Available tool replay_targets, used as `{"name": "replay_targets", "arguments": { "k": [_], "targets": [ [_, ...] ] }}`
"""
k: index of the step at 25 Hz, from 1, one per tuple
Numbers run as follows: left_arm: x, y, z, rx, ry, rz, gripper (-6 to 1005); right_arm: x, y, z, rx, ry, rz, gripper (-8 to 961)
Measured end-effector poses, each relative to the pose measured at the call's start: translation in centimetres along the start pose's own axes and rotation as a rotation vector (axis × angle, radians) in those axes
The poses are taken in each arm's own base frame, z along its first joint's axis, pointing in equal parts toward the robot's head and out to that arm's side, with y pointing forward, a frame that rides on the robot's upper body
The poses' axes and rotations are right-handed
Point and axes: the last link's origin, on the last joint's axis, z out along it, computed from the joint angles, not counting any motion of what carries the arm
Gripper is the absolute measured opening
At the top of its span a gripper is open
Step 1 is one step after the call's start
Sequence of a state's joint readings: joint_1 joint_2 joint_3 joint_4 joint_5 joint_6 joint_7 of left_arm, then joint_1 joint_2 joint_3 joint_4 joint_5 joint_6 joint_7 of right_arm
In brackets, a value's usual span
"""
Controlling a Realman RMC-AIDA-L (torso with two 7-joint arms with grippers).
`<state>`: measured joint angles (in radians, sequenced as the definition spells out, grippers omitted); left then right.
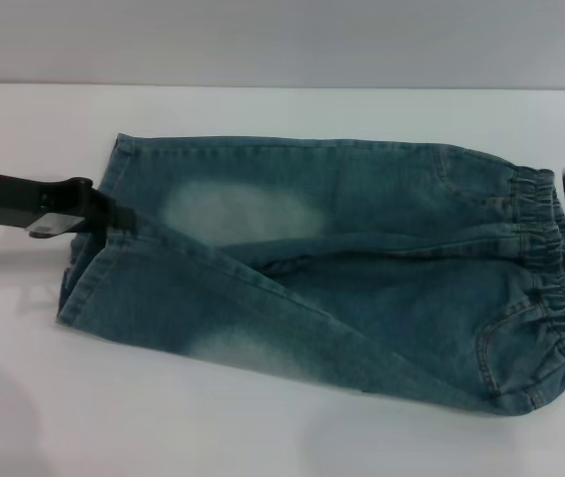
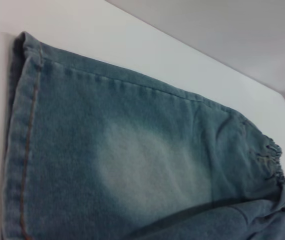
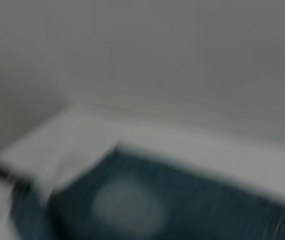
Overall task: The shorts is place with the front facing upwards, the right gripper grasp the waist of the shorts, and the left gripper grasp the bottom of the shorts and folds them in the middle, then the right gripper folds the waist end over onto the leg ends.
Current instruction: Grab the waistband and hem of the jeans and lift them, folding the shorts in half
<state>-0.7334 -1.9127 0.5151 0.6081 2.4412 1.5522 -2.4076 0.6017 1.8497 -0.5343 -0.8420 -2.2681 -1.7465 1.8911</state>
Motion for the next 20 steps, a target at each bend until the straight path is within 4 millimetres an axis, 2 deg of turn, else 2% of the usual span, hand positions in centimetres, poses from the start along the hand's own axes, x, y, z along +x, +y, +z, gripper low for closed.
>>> {"name": "replay_targets", "arguments": {
  "k": [10,16,20],
  "targets": [
    [0.6,0.4,0.8,0.035,-0.026,0.042,23,2.2,0.0,0.7,0.028,0.319,-0.036,591],
    [0.8,0.5,0.8,0.04,-0.018,0.049,22,2.9,-0.4,1.2,0.064,0.404,-0.023,591],
    [0.8,0.5,0.9,0.039,-0.018,0.05,22,3.7,-0.4,2.3,0.082,0.484,-0.024,592]
  ]
}}
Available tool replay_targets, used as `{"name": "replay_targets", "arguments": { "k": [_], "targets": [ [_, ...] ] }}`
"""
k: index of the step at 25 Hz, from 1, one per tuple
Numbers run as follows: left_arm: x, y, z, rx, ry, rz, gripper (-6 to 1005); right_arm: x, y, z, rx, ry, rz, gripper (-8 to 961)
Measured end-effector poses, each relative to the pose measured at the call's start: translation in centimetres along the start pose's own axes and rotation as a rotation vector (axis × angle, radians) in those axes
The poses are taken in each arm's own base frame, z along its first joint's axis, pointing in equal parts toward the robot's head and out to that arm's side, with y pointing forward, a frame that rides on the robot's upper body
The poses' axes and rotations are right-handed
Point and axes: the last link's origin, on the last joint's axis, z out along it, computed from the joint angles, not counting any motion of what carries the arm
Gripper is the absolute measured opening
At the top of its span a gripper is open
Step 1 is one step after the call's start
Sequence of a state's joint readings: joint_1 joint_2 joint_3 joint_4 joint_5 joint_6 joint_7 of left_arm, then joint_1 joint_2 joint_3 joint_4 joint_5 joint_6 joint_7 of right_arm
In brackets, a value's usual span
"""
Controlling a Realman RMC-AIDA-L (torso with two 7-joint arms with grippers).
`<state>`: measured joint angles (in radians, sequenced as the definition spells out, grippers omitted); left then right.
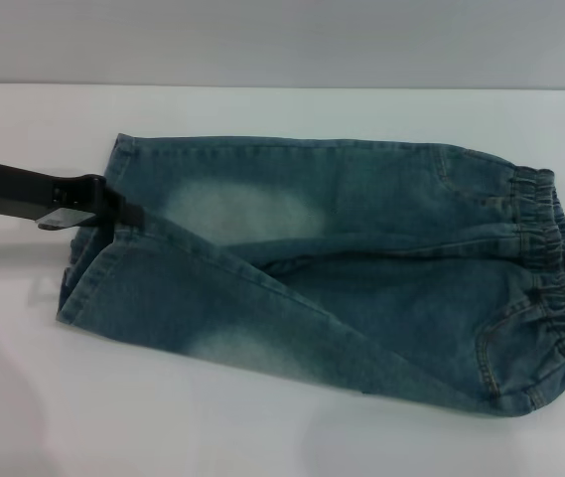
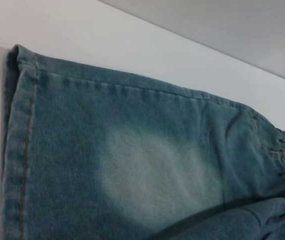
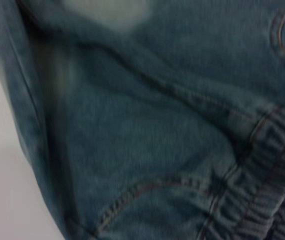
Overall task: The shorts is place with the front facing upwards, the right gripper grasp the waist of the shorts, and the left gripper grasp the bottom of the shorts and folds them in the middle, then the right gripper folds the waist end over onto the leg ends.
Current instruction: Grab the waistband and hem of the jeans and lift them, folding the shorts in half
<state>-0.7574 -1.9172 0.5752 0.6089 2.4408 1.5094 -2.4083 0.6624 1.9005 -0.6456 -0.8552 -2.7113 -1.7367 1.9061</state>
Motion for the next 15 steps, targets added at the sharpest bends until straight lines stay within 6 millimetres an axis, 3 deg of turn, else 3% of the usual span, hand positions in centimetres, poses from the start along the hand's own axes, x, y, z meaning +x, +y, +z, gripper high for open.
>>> {"name": "replay_targets", "arguments": {
  "k": [5,15],
  "targets": [
    [-0.1,0.0,0.1,-0.003,-0.004,-0.002,22,0.0,0.1,1.7,0.044,0.097,-0.019,592],
    [-0.3,0.1,0.4,-0.007,-0.006,-0.002,22,-0.1,0.3,2.3,0.048,0.123,-0.036,591]
  ]
}}
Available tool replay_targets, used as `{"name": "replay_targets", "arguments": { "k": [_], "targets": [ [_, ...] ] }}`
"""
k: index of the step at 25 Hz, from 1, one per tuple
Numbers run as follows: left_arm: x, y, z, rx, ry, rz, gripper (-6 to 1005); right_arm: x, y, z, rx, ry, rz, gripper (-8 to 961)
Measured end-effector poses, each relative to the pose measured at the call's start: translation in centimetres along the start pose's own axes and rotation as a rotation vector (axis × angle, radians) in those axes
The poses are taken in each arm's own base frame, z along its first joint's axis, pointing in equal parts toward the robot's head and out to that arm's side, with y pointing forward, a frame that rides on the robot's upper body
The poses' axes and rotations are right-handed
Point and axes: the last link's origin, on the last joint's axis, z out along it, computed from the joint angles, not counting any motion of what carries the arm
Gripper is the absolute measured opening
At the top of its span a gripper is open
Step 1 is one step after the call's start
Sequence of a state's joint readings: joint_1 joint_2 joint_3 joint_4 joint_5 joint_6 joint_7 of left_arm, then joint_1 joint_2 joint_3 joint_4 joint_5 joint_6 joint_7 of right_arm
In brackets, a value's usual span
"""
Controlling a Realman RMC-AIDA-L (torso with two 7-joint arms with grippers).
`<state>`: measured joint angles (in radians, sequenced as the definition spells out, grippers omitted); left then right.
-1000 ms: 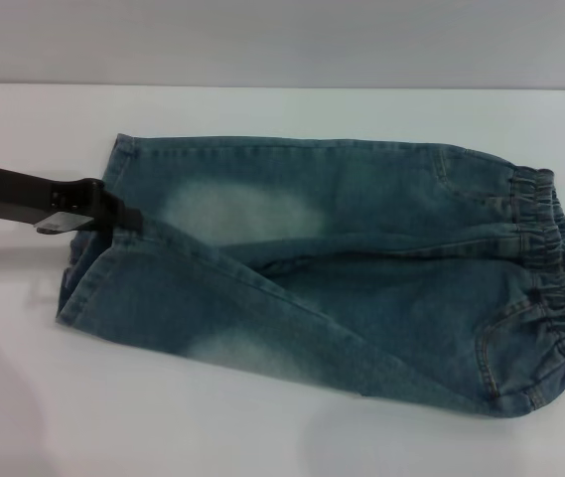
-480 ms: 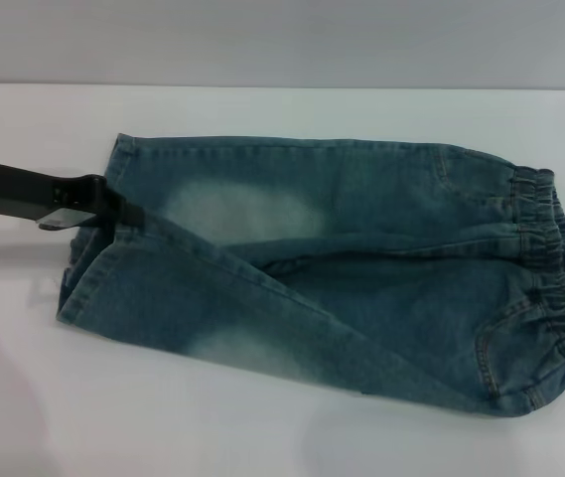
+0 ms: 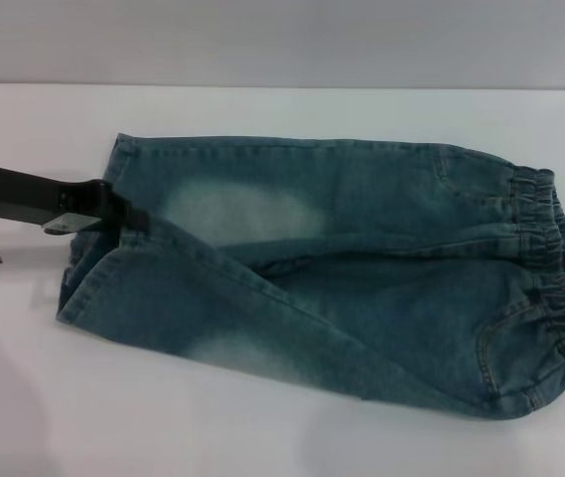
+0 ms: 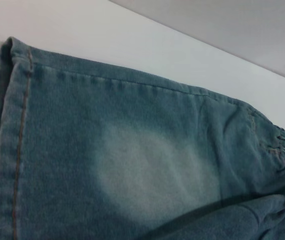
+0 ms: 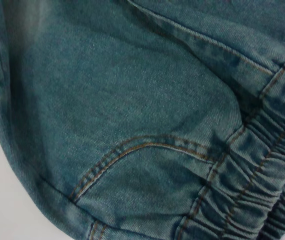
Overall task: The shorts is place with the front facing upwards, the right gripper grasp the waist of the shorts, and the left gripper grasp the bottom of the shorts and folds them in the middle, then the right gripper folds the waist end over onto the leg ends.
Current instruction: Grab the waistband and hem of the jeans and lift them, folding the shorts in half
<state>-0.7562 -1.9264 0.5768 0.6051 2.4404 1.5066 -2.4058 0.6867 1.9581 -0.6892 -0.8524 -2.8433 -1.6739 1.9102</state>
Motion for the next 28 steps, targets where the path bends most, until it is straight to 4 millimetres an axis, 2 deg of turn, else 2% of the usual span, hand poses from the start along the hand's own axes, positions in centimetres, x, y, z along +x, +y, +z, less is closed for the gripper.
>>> {"name": "replay_targets", "arguments": {
  "k": [12,20,28],
  "targets": [
    [-0.3,0.0,0.6,-0.001,0.0,0.008,23,-1.1,0.9,0.4,-0.053,-0.053,-0.033,591],
    [-0.3,0.0,0.8,0.007,-0.004,0.016,23,-1.7,1.5,-0.5,-0.101,-0.116,-0.075,592],
    [-0.1,0.1,0.7,0.009,-0.001,0.022,23,-1.4,1.7,-0.7,-0.113,-0.111,-0.103,479]
  ]
}}
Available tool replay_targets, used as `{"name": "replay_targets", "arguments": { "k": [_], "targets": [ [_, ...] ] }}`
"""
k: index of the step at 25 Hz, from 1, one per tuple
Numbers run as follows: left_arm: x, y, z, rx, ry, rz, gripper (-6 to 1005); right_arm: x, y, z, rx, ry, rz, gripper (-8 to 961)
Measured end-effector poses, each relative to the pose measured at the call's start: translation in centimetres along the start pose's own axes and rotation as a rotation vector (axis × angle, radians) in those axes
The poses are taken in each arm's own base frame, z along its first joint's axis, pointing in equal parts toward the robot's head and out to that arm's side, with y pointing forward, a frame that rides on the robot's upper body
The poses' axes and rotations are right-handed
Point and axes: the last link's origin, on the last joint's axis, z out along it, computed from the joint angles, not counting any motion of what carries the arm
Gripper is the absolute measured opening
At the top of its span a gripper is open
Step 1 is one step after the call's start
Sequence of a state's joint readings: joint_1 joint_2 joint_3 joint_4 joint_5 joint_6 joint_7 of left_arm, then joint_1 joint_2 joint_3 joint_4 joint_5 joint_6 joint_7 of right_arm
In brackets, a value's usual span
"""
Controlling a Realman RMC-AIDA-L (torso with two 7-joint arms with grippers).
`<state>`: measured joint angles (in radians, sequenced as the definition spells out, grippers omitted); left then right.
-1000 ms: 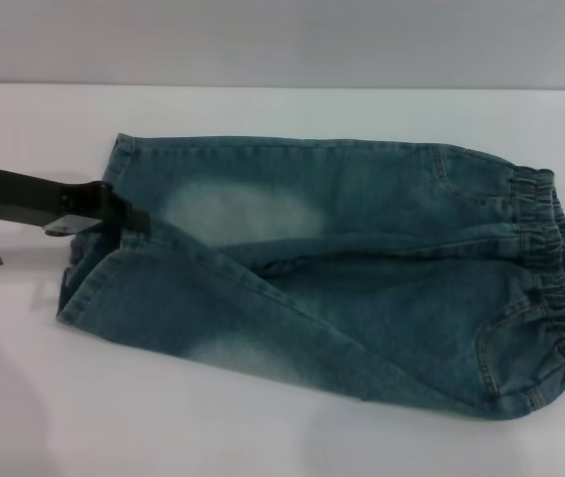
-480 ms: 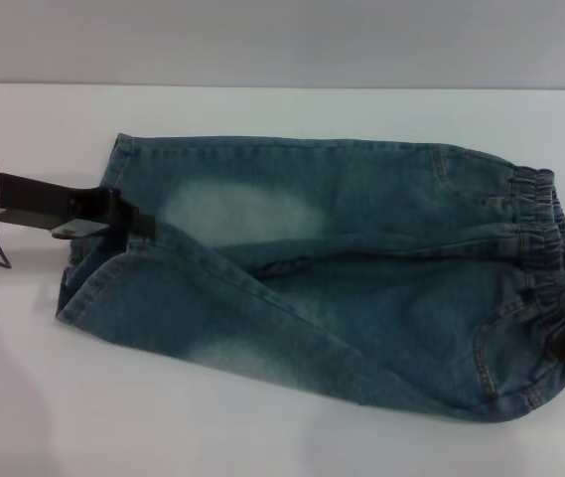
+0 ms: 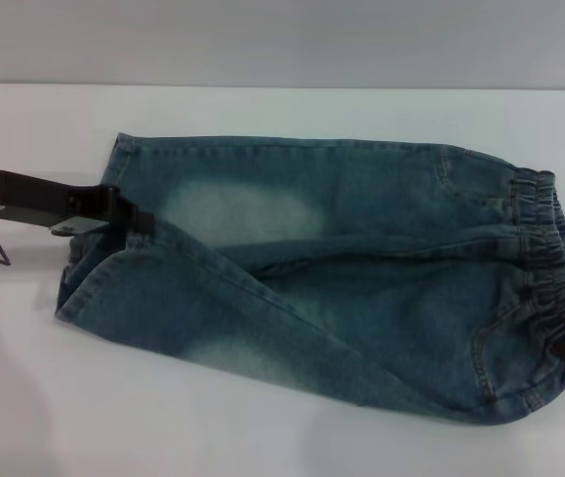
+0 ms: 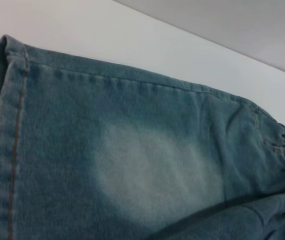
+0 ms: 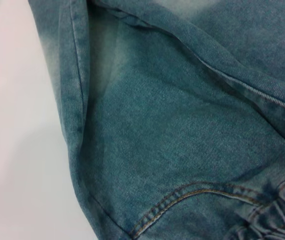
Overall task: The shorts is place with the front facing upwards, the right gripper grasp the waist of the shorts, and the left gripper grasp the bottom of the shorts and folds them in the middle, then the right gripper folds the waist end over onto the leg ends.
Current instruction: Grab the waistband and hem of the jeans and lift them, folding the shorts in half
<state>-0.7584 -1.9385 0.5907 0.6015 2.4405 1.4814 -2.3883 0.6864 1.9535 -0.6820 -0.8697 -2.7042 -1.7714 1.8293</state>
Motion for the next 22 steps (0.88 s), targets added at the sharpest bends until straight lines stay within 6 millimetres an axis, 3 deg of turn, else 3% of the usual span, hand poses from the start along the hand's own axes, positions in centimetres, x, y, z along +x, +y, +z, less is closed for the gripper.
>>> {"name": "replay_targets", "arguments": {
  "k": [4,9,17,22],
  "targets": [
    [0.2,0.0,-0.1,0.006,0.005,0.003,23,0.1,0.0,0.2,-0.006,0.006,-0.004,423],
    [0.3,0.0,0.0,0.007,0.006,0.005,23,0.1,0.0,0.2,-0.006,0.009,-0.004,187],
    [0.6,0.0,-0.2,0.009,0.017,0.007,23,1.1,-0.1,0.0,-0.013,-0.077,-0.01,7],
    [1.5,-0.1,-1.1,0.005,0.071,-0.007,22,2.8,-0.8,0.0,-0.002,-0.235,0.036,7]
  ]
}}
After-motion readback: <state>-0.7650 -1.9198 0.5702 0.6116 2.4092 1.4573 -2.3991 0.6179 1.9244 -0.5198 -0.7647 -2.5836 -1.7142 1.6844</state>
